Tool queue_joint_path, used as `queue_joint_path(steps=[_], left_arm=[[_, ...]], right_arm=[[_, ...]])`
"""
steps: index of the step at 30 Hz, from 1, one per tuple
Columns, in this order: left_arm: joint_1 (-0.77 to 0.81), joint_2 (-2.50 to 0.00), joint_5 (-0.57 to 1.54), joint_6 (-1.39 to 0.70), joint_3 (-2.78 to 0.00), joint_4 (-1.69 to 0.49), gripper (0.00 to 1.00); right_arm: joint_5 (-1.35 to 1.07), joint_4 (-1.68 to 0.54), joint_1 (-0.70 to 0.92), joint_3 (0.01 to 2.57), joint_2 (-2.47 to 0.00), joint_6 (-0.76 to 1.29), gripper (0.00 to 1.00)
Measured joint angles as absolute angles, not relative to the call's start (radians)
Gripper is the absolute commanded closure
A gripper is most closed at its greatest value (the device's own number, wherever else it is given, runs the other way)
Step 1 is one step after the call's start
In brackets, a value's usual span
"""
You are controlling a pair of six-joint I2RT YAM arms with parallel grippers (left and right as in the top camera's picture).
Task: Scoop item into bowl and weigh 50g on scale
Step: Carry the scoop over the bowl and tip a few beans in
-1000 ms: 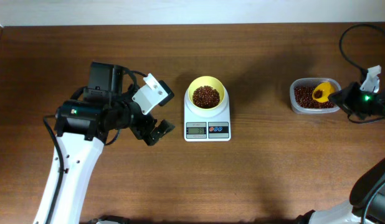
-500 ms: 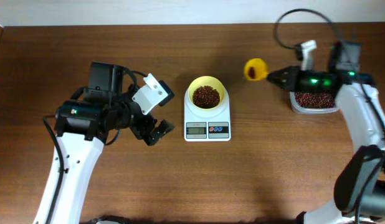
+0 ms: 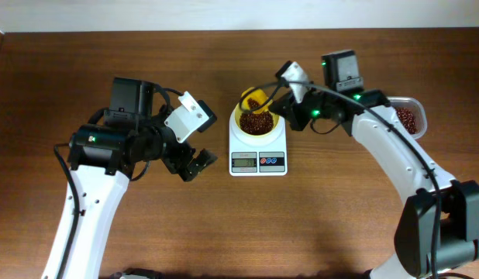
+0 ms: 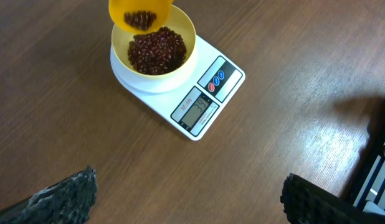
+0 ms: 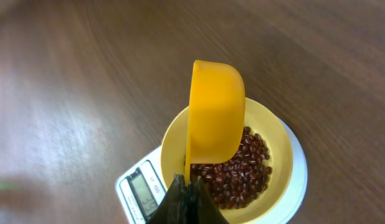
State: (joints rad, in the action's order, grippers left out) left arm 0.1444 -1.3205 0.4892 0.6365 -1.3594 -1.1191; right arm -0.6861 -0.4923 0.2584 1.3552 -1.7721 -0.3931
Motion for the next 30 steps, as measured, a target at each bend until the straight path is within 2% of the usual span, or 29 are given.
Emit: queue_joint_path(steps=[3, 13, 30], left_arm=[[0.144, -1.32, 0.489, 0.636, -1.359, -1.119, 0.01], [0.144, -1.32, 0.489, 0.636, -1.359, -1.119, 0.01], [0.144, -1.32, 0.489, 0.636, -1.359, -1.119, 0.01]], right_arm=[[-0.575, -0.483, 0.304, 1.356, -1.772, -0.45, 0.96], [-0.431, -0.482, 0.334, 1.356, -1.772, -0.499, 0.96], [-0.415, -0.493, 0.341, 1.356, -1.766, -0.509, 0.96]])
